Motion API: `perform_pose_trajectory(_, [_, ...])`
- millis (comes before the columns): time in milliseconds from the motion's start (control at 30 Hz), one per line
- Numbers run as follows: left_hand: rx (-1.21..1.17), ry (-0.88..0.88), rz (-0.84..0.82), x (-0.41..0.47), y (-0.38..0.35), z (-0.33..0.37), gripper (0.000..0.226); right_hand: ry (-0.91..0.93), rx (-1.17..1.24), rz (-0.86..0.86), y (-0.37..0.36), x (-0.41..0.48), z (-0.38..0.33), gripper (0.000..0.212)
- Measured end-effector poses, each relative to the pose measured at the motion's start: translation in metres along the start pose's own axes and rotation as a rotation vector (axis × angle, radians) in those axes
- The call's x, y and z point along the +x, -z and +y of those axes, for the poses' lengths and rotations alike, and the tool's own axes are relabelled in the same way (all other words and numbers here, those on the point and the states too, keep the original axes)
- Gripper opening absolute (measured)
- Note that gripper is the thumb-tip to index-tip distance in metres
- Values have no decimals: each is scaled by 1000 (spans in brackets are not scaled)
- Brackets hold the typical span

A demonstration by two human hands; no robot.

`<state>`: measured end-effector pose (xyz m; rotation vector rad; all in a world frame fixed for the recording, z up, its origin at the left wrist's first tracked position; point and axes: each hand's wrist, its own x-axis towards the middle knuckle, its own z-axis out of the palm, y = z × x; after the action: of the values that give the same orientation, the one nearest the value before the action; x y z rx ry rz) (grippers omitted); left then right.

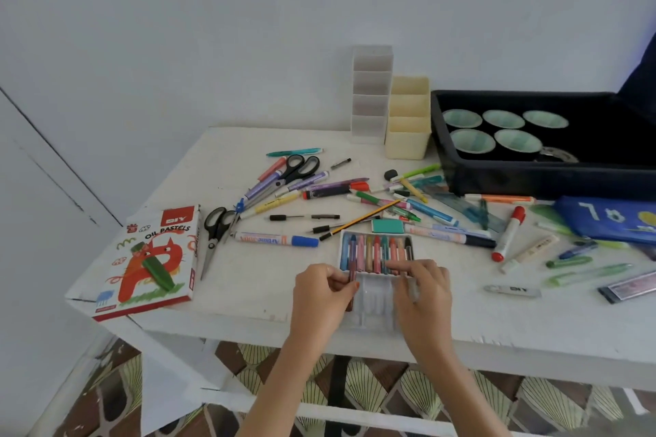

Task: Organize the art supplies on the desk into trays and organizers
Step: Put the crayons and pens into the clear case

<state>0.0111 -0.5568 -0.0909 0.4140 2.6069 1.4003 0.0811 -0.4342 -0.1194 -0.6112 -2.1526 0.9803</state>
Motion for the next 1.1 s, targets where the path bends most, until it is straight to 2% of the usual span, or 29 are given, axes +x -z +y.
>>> perform_pose_trajectory(100, [63,9,39,-10,-6,0,9,84,-184,0,-4,-11,11,28])
perform_pose_trajectory(333, [359,-6,168,-21,-14,5,12,65,-306,-61,-9,-14,16,35])
perform_pose_trajectory(700, [225,102,187,-19,-8,7,11,85,-369,-65,-10,-15,17,37])
perform_pose_trajectory(833, [137,104,128,-11,-1,4,34,93,-372,-61,-10,-15,17,37])
perform_pose_trajectory(900, [148,68,103,-10,-2,3,38,100,-379,-59,-10,-16,17,36])
perform_pose_trajectory(1033, [235,60,84,-15,-6,0,30,97,-387,-51,-10,-16,16,36])
perform_pose_trajectory(1100, [287,41,37,-19,-8,1,36,98,-388,-48,-10,-15,16,36])
